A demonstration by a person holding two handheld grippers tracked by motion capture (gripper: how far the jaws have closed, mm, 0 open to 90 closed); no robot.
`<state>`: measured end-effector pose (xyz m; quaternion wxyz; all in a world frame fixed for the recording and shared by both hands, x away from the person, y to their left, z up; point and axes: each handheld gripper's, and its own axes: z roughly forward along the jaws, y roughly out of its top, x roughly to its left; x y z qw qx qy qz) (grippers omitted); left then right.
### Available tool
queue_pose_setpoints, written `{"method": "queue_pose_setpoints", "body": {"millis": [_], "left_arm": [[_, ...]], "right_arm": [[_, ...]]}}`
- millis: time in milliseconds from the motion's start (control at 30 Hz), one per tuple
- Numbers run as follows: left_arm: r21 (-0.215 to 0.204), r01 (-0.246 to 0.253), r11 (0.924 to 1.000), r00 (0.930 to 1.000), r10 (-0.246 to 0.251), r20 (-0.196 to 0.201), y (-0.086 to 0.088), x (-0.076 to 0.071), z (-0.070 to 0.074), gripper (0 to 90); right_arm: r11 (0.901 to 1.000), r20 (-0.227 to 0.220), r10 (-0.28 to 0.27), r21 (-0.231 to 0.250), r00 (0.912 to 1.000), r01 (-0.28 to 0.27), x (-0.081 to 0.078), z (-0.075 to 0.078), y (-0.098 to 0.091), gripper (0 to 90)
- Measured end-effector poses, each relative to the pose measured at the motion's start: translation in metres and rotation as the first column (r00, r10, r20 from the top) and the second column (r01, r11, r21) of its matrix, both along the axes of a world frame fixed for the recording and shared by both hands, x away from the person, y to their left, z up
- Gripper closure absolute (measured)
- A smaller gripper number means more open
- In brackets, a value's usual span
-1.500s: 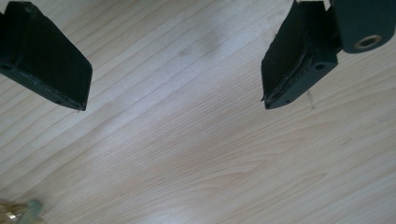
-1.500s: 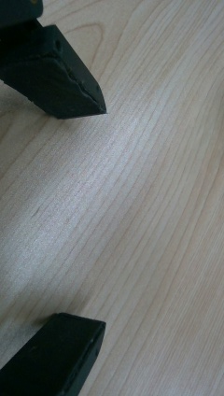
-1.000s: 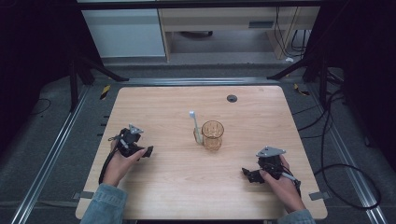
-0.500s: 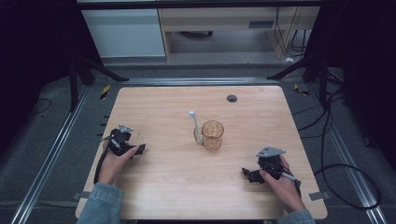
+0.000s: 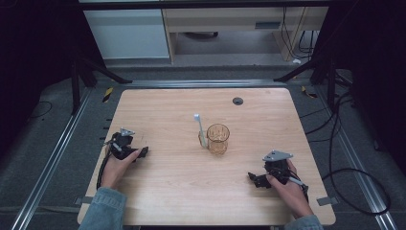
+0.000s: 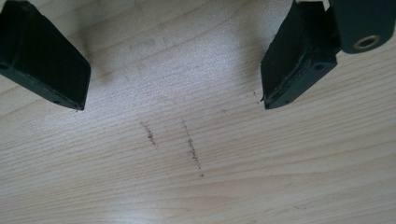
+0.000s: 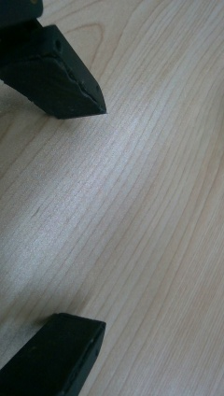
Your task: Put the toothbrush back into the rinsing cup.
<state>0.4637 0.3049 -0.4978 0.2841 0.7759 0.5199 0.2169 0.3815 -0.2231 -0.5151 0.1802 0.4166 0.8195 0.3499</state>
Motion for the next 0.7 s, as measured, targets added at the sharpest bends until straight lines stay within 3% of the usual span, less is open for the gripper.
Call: {"method": "queue_pose_setpoints", "body": {"millis": [233,333,533,700], "left_arm": [[-0.024,0.012,0.9996,0.9997,-0.012,0.022,0.0012,0.0024,-0.0058,5.7],[-0.042,0.027,0.9987,0.9978,-0.025,0.061,0.002,0.0034,-0.0104,3.6],[-0.041,0.024,0.9989,0.9979,-0.021,0.061,0.0023,0.0044,-0.0104,2.3],[-0.039,-0.014,0.9991,0.9986,0.016,0.05,0.0031,0.0026,-0.0108,0.0]], "right_arm": [[1.0,0.0,0.0,-0.001,1.0,0.0,0.0,0.0,0.0,0.5],[1.0,0.0,0.0,0.0,1.0,0.0,0.0,0.0,0.0,0.6],[1.0,-0.001,-0.001,0.001,1.0,0.001,-0.0001,0.0,0.0001,0.5],[1.0,0.0,0.0,0.0,1.0,0.0,0.0,0.0,0.0,0.5]]}}
